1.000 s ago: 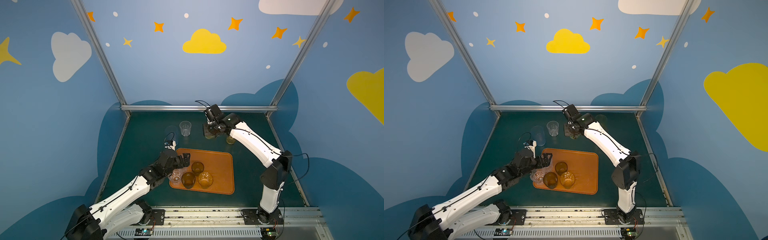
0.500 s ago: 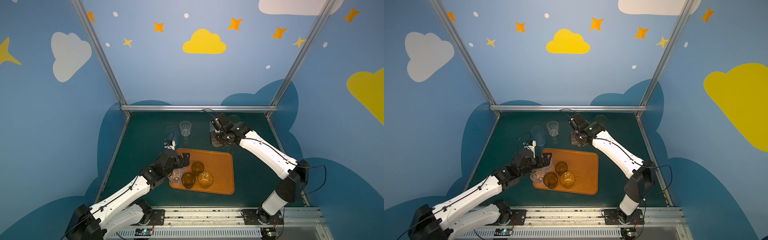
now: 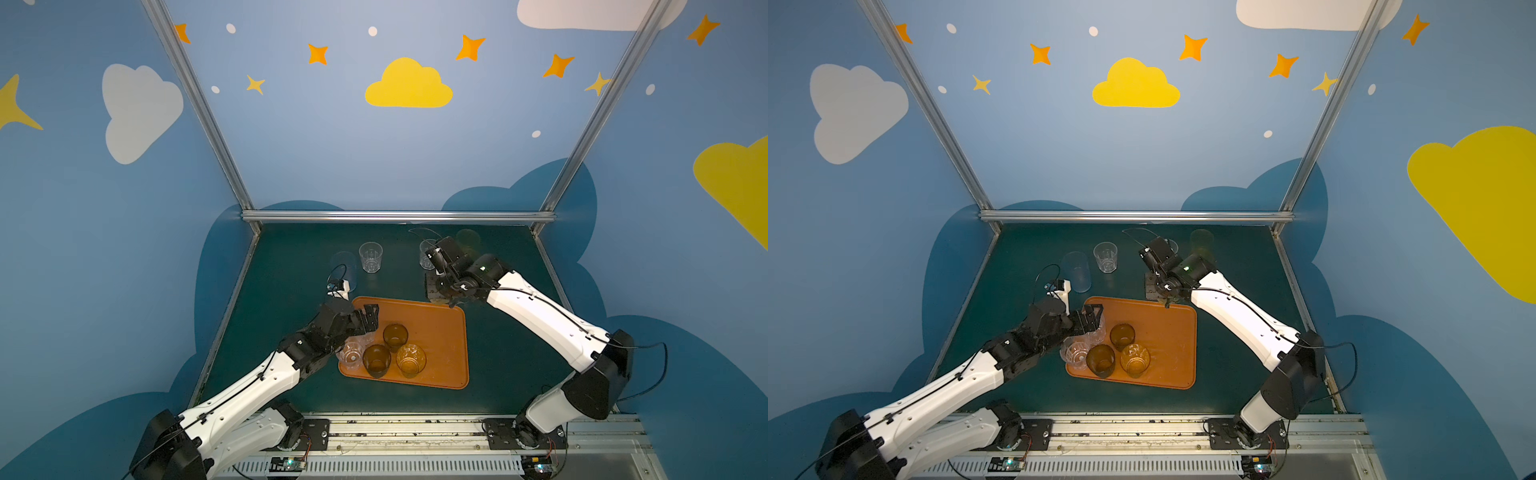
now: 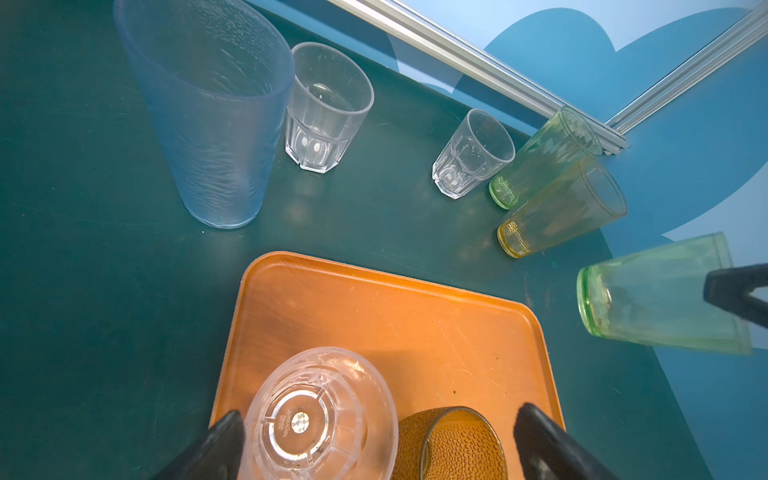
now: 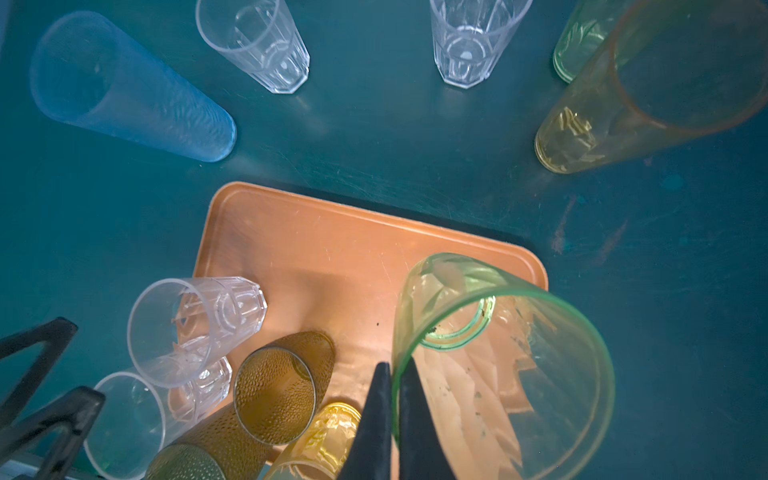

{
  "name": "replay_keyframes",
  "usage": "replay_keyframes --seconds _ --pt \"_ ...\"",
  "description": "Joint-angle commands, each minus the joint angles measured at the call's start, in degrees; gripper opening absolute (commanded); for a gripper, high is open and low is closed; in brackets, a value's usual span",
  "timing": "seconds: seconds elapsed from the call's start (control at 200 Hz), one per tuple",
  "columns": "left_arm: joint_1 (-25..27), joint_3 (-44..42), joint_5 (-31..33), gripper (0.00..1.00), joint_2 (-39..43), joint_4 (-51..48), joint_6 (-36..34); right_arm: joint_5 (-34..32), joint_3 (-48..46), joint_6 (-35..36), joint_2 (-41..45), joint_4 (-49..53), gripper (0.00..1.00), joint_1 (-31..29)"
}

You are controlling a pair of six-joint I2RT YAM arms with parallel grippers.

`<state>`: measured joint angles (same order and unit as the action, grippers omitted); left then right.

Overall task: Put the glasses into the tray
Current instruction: 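Lift the green glass with the right gripper toward the tray, then carry the green glass with the right gripper over the tray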

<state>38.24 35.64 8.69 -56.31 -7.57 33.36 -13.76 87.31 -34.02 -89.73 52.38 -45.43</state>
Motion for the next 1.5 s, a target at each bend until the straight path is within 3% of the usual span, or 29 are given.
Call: replay_keyframes --seconds 0.0,0.646,1.212,1.497 --pt "-0.27 -1.01 0.19 1.00 0.09 1.16 0.46 -1.17 -0.95 -1.63 2.53 2.01 0.00 -0.88" --pt "-0.36 -1.18 -0.95 1.00 -2.22 1.86 1.15 2.17 -5.11 -7.08 1.65 2.36 0.00 -4.10" --pt "-0.36 -2.06 -0.90 1.00 0.97 1.17 2.20 3.99 -8.29 -11.23 -0.07 0.92 0.00 -7.20" --pt "-0.45 -7.39 -3.89 1.00 4.38 7.62 2.32 7.43 -7.68 -11.34 -3.00 -0.03 0.00 -7.57"
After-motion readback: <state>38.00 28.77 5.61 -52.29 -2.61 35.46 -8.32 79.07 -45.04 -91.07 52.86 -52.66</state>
